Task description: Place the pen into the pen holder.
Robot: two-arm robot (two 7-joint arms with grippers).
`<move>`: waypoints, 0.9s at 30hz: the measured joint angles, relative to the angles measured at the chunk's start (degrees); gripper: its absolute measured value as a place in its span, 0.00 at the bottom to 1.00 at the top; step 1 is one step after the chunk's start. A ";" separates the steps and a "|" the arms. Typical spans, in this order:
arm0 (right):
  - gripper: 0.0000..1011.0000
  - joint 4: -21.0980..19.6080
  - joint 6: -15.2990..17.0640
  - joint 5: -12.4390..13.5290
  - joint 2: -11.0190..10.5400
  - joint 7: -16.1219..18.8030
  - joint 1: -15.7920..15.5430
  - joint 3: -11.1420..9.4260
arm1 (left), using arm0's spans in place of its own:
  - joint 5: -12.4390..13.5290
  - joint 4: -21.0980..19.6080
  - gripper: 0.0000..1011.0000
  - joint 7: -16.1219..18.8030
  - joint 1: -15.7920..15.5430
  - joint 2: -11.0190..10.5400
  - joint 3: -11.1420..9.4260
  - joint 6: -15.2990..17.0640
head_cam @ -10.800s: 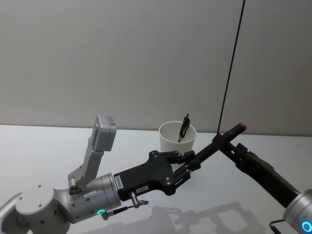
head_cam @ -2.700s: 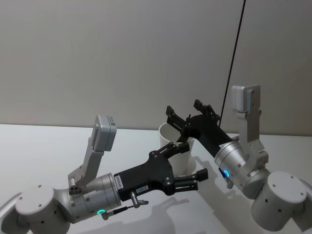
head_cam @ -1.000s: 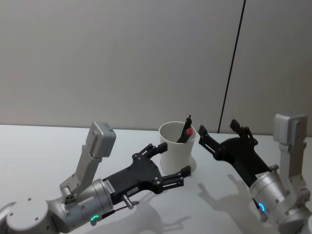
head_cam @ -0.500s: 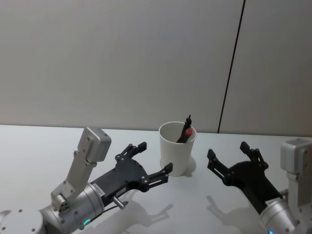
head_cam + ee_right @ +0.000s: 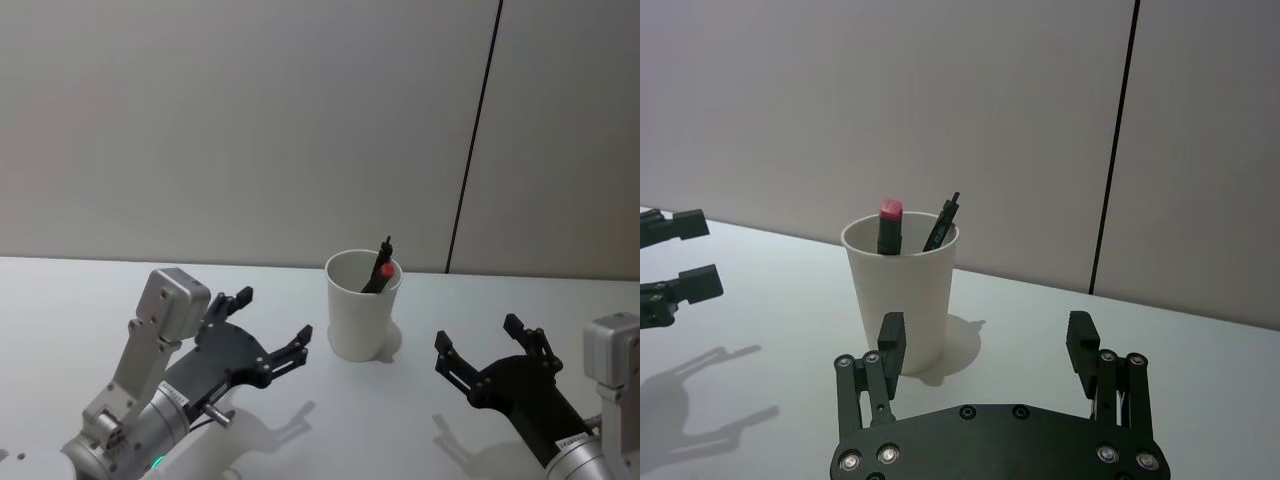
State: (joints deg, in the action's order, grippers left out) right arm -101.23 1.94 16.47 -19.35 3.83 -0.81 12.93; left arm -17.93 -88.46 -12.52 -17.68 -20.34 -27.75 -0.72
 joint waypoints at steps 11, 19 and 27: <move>0.99 0.00 0.00 -0.01 0.02 0.00 -0.04 0.01 | 4.25 -3.16 0.99 7.86 2.73 -1.06 1.19 1.02; 0.99 -0.01 0.00 -0.01 0.02 0.00 -0.03 0.01 | 6.15 -4.55 0.99 11.36 3.95 -1.51 1.68 1.49; 0.99 0.00 0.00 -0.01 0.02 0.00 -0.03 0.01 | 6.44 -4.75 0.99 11.89 4.12 -1.58 1.76 1.56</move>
State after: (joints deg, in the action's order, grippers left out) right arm -101.23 1.95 16.46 -19.33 3.83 -0.84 12.94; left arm -11.49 -93.21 -0.64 -13.56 -21.92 -25.99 0.84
